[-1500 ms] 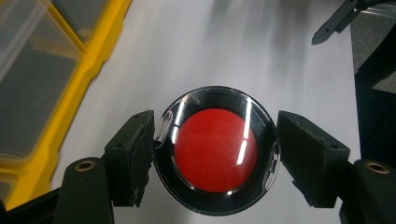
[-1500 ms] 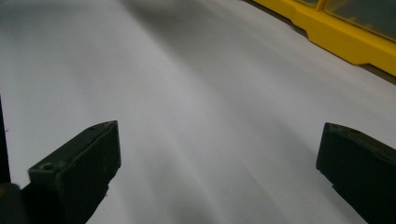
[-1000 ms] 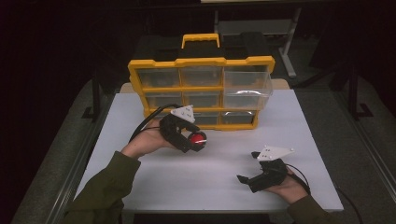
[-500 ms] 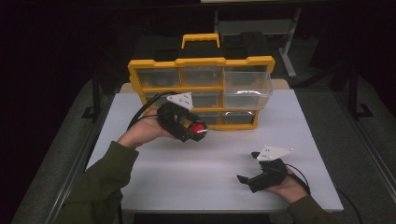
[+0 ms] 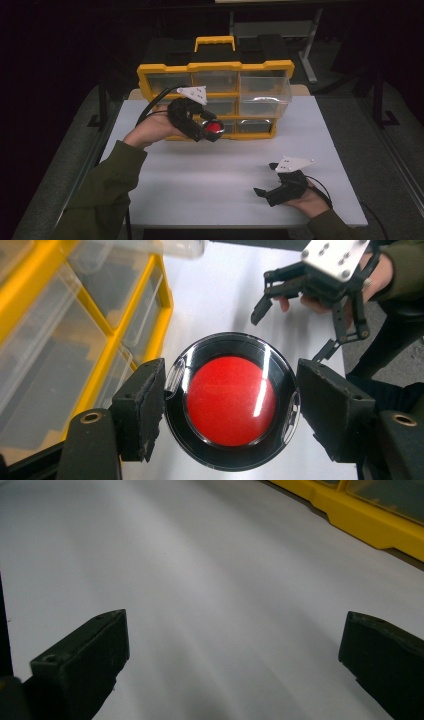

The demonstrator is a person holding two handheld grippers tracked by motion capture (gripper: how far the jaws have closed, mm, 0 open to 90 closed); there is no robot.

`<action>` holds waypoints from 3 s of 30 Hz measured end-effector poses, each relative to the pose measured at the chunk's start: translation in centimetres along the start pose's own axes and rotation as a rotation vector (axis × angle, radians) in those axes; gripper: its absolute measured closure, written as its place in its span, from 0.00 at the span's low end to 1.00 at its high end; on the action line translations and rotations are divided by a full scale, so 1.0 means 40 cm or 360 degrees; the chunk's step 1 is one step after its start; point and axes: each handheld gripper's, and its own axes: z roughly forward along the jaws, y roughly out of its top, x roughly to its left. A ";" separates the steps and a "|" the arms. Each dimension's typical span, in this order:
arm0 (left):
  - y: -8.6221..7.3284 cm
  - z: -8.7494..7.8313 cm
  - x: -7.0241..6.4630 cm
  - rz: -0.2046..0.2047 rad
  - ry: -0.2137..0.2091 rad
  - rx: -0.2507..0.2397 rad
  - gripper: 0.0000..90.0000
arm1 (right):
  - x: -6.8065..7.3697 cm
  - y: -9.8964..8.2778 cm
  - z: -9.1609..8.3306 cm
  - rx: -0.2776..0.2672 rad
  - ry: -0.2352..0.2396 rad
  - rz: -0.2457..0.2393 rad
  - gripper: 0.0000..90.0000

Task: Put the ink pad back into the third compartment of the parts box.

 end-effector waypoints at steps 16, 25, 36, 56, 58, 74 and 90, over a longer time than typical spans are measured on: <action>0.095 -0.052 0.008 0.0067 -0.0009 -0.0025 0.33 | 0.001 0.000 -0.001 -0.0003 0.0006 0.0001 0.00; 0.167 -0.084 0.023 0.0084 0.0011 -0.0056 0.33 | 0.002 -0.001 -0.001 0.0001 0.0009 -0.0003 0.00; 0.245 -0.105 0.037 0.0107 0.0029 -0.0082 0.33 | 0.000 -0.001 -0.002 -0.0006 0.0014 0.0001 0.00; 0.373 -0.038 0.067 0.0133 0.0006 -0.0085 0.33 | 0.002 -0.001 -0.004 -0.0017 0.0026 -0.0005 0.00; 0.377 -0.025 0.068 0.0139 -0.0004 -0.0074 0.33 | 0.002 -0.001 -0.005 -0.0019 0.0028 -0.0005 0.00; 0.368 0.043 0.101 0.0086 -0.0042 -0.0014 0.32 | 0.002 -0.002 -0.006 -0.0022 0.0036 -0.0008 0.00; 0.307 -0.038 0.080 0.0059 0.0019 -0.0124 0.25 | -0.006 -0.002 -0.004 -0.0027 0.0046 -0.0006 0.00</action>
